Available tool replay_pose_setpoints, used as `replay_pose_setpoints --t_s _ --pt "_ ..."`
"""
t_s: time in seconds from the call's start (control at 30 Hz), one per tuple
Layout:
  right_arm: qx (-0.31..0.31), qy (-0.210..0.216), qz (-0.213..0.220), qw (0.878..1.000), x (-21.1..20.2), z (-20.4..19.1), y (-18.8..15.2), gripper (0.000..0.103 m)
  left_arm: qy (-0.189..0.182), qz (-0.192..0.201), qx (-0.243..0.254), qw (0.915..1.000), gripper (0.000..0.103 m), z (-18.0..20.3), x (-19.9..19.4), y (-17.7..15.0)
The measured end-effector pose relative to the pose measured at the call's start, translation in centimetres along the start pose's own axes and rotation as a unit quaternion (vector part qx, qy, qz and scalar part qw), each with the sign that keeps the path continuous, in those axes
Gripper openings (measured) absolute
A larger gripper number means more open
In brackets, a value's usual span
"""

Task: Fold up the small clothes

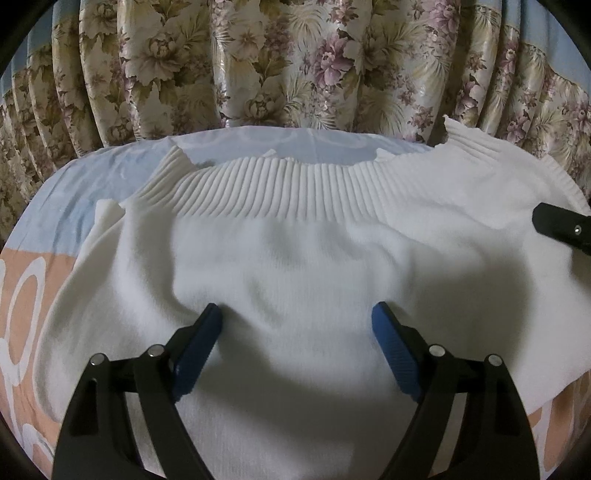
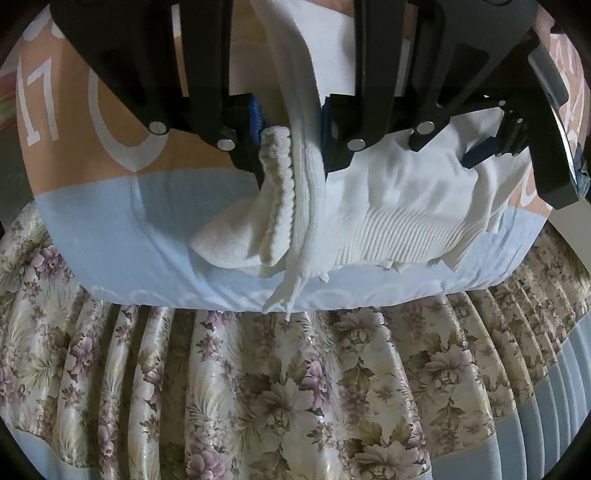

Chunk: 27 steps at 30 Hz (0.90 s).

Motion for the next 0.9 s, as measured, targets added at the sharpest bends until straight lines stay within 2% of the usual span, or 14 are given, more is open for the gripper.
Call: replay_pose_setpoints --t_s 0.13,0.37,0.7,0.9 --pt "0.001 0.009 0.003 1.000 -0.7 -0.7 0.2 0.024 -0.005 0.002 -0.003 1.0000 0.083 -0.1 0.0 0.0" --pt "0.007 0.033 0.008 0.999 -1.5 -2.8 1.7 0.024 -0.041 0.015 -0.027 0.9987 0.083 -1.1 -1.2 0.8" --pt "0.001 0.076 0.016 0.997 -2.2 -9.4 4.4 0.024 -0.015 0.050 -0.029 0.9982 0.083 -5.8 -5.7 2.7" --pt "0.006 0.106 0.000 0.994 -1.2 -14.1 5.1 0.023 0.023 0.061 -0.062 0.9960 0.083 -12.1 -8.2 3.0"
Point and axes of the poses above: each gripper's, at about its wrist camera, not at the fingertips, and x roughly the way its jaws point, z to its right, y to its top, the point moved 3 cm from there along x, roughly the way its jaws point, and after that the axes turned 13 degrees about -y, right-handed, at the moved point
